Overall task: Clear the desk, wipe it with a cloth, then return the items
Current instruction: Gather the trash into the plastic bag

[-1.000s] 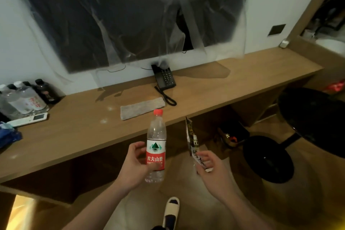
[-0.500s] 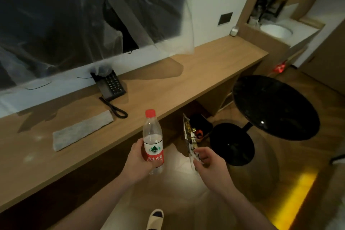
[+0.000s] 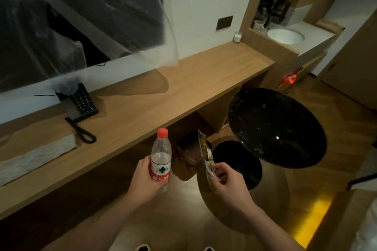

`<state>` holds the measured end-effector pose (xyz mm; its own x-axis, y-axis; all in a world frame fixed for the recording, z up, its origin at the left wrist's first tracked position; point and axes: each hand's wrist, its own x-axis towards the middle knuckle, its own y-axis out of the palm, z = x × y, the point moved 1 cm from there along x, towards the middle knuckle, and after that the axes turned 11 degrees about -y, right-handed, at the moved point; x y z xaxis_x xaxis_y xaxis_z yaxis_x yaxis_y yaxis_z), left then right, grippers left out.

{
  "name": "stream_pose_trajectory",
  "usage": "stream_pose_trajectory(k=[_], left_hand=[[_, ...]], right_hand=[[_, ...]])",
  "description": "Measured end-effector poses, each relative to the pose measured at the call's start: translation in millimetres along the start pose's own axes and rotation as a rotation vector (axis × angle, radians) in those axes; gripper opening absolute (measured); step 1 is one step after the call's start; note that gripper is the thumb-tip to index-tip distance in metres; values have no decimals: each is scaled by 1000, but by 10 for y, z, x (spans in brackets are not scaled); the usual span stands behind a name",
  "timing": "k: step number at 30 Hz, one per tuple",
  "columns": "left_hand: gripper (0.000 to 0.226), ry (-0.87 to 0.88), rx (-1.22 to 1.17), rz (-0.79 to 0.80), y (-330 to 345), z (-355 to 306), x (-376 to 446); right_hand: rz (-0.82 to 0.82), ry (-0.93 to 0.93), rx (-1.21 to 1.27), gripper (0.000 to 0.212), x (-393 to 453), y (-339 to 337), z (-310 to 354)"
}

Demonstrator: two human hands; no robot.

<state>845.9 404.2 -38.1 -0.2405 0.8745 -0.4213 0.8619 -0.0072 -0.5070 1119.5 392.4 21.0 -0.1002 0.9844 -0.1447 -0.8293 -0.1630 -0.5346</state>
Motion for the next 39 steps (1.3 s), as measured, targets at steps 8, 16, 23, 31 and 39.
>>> stream_pose_trajectory(k=[8,16,23,31,39], left_hand=[[86,-61,21,-12,593,-411,54],[79,-77,109,-31,831,-464,646],[75,-130,174,31,1073,-464,1547],[86,-138,290,115,1655,31,2605],[82,-347,129,114,2846,987,3805]], right_hand=[[170,-27,-61,31,599,-590,-508],[224,41,-67,30,1305,-636,-821],[279,209,-83,33,2198,-346,-1237],[325,354,-108,34,3319,356,-2136],[390,421,-198,43,4350,1240,-3604]])
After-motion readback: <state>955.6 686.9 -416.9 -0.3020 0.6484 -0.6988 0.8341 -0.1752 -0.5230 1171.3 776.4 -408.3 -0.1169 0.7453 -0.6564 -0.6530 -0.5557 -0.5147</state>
